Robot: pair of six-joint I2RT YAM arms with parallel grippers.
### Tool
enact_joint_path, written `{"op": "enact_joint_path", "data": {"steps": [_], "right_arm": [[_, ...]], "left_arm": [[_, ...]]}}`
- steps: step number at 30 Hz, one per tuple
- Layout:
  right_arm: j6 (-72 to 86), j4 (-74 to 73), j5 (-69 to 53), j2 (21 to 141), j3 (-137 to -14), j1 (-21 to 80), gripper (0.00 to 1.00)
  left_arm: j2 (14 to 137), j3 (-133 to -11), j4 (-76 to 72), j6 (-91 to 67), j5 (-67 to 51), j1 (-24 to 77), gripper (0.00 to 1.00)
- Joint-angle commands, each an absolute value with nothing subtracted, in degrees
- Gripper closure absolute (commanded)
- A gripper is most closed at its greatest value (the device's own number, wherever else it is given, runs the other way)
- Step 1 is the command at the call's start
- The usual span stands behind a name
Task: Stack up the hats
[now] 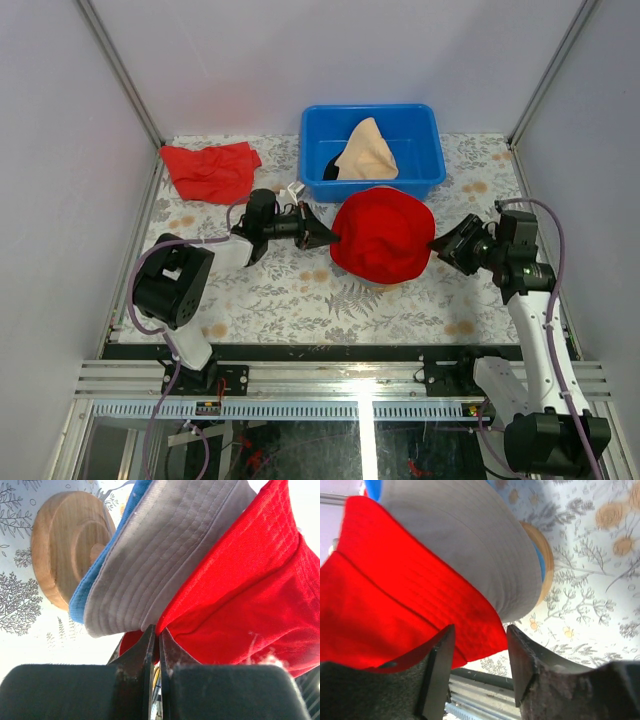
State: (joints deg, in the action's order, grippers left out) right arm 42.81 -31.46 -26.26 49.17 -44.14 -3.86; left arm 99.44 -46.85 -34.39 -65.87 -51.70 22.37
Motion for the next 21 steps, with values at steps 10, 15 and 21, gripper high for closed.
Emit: {"op": "enact_joint_path", "data": {"steps": [10,15,21], "right_arm": [[33.3,-18.6,-39.5,59.0,-54.3,-13.8,0.41],[40.5,-2.5,-57.8,67.0,-52.1,-17.7,0.41],[48.6,10.1,-63.0,68.5,-46.9,-17.7,0.41]], "left_arm": [[101.0,-50.0,-37.8,-68.8,-53.9,21.0,1.0],[101.5,-50.3,-37.6,-69.1,-54.4,20.8,1.0],[101.8,-51.3,-37.0,-69.0,-54.6,20.5,1.0]]}}
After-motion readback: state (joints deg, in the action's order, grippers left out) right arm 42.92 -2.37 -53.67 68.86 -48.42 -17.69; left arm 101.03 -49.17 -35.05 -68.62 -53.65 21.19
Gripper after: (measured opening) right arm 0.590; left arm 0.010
